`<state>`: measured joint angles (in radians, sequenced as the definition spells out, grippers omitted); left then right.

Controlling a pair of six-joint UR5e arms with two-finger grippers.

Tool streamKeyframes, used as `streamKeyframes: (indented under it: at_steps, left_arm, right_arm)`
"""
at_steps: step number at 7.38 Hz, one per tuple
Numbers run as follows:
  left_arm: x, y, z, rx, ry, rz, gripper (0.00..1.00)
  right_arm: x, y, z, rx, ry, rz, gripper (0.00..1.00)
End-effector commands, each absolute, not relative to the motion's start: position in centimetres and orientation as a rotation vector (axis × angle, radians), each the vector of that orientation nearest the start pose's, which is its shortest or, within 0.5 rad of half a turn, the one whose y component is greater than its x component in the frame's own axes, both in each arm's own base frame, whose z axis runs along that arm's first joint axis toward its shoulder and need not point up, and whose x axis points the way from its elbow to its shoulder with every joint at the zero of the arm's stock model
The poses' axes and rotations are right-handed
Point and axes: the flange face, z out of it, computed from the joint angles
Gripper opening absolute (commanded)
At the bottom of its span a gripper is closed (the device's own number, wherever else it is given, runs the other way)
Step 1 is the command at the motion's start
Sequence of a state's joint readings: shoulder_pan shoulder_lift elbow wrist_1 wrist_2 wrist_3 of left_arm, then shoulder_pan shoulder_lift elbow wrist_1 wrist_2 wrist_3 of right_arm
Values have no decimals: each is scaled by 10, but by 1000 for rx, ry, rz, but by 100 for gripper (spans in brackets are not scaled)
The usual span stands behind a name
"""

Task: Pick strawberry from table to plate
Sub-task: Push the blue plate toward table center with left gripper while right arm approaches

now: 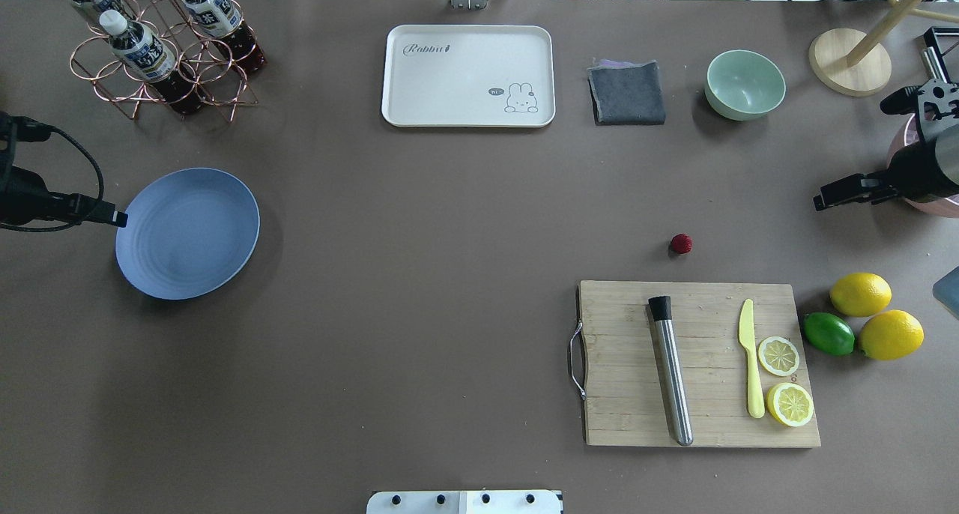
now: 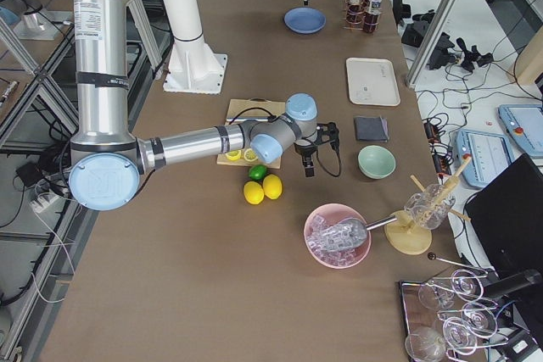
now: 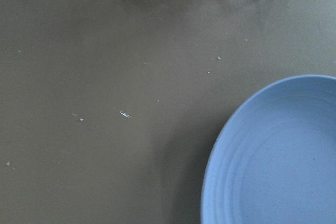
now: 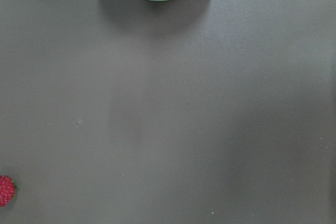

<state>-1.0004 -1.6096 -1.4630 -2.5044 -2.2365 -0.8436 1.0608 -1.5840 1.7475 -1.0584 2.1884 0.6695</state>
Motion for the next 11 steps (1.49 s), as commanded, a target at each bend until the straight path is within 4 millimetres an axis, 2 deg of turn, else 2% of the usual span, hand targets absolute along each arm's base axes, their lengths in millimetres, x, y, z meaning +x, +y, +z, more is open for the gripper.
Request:
streamKeyframes:
  at_steps: [1, 2, 4, 5, 6, 8, 9, 10, 11]
  left_arm:
    - [241, -481, 592, 215, 1012, 43, 69]
    - [245, -478, 600, 210, 1014, 53, 62]
    - [257, -474, 607, 227, 1036, 86, 62]
    - [258, -475, 599, 227, 1050, 82, 14]
    - [259, -477, 589, 228, 1065, 71, 0]
    - [265, -485, 562, 221, 1103, 21, 0]
    - [274, -495, 530, 197, 1146, -57, 0]
    - [296, -503, 499, 166, 1191, -106, 0]
    - [338, -494, 480, 137, 1209, -96, 0]
  right_arm:
    - [-189, -483, 521, 215, -856, -63, 99]
    - [-190, -483, 522, 215, -852, -62, 99]
    - [-194, -486, 519, 221, -853, -68, 99]
    - [-195, -487, 517, 223, -854, -69, 99]
    - [-195, -488, 517, 225, -854, -69, 99]
    - [-195, -488, 516, 227, -854, -69, 99]
    - [-195, -488, 517, 226, -854, -69, 99]
    - [-195, -488, 517, 226, -854, -69, 99]
    - [-195, -488, 516, 227, -854, -71, 99]
